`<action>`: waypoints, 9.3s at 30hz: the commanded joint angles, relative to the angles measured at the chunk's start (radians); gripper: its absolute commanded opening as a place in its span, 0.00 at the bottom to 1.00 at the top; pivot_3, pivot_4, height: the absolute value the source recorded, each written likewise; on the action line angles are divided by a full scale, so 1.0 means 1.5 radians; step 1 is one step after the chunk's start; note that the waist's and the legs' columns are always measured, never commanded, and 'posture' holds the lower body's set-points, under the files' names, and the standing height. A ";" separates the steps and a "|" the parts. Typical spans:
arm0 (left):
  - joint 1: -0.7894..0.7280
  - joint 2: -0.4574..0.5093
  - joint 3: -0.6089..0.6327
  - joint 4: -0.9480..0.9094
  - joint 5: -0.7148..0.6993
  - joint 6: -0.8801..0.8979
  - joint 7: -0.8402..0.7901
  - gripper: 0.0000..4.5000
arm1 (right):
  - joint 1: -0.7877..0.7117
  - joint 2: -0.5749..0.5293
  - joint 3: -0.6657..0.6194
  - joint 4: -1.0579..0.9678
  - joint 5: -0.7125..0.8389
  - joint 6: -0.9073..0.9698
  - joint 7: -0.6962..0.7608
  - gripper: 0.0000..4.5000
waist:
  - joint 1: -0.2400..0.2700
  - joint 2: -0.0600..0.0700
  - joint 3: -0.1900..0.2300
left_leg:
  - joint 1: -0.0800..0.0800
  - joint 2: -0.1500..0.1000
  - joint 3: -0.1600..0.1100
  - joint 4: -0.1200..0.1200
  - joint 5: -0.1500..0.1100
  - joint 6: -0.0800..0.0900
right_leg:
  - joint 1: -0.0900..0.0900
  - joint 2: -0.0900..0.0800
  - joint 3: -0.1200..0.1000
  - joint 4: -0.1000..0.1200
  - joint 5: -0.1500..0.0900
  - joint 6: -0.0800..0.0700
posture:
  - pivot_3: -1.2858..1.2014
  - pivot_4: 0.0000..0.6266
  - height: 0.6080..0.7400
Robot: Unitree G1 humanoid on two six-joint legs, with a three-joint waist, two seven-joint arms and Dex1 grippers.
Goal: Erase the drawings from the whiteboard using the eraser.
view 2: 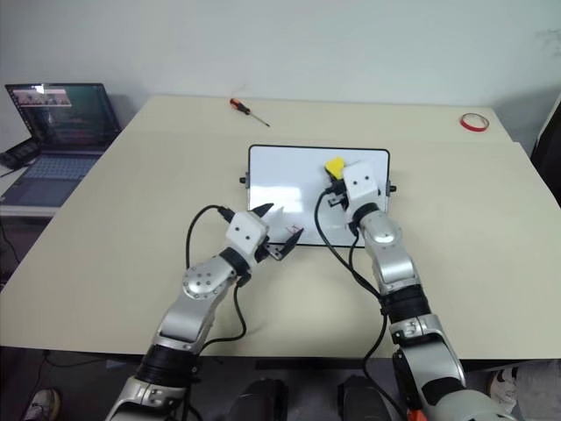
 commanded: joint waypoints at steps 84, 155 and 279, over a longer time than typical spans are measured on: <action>0.103 0.052 -0.003 -0.127 -0.063 0.003 -0.073 1.00 | 0.330 -0.160 0.023 -0.329 -0.023 -0.042 0.119 0.25 | 0.003 0.000 0.000 | 0.001 0.000 0.000 0.000 0.000 0.000 | 0.001 0.000 0.000 -0.001 -0.001 0.000 | 0.52 0.24 1.00; 0.077 0.004 -0.029 -0.091 -0.059 -0.012 -0.057 1.00 | 0.345 -0.284 0.043 -0.350 -0.185 0.141 0.141 0.25 | 0.012 -0.001 -0.001 | 0.001 -0.001 -0.001 0.002 0.000 0.000 | 0.004 0.000 -0.001 0.000 0.000 0.000 | 0.52 0.24 1.00; 0.221 0.010 0.045 -0.222 -0.079 0.070 0.033 1.00 | 0.082 -0.069 0.226 -0.070 -0.225 0.036 0.100 0.25 | 0.004 0.000 0.000 | 0.001 0.000 -0.001 0.001 0.000 0.000 | 0.002 -0.001 -0.001 0.000 0.000 0.000 | 0.52 0.24 1.00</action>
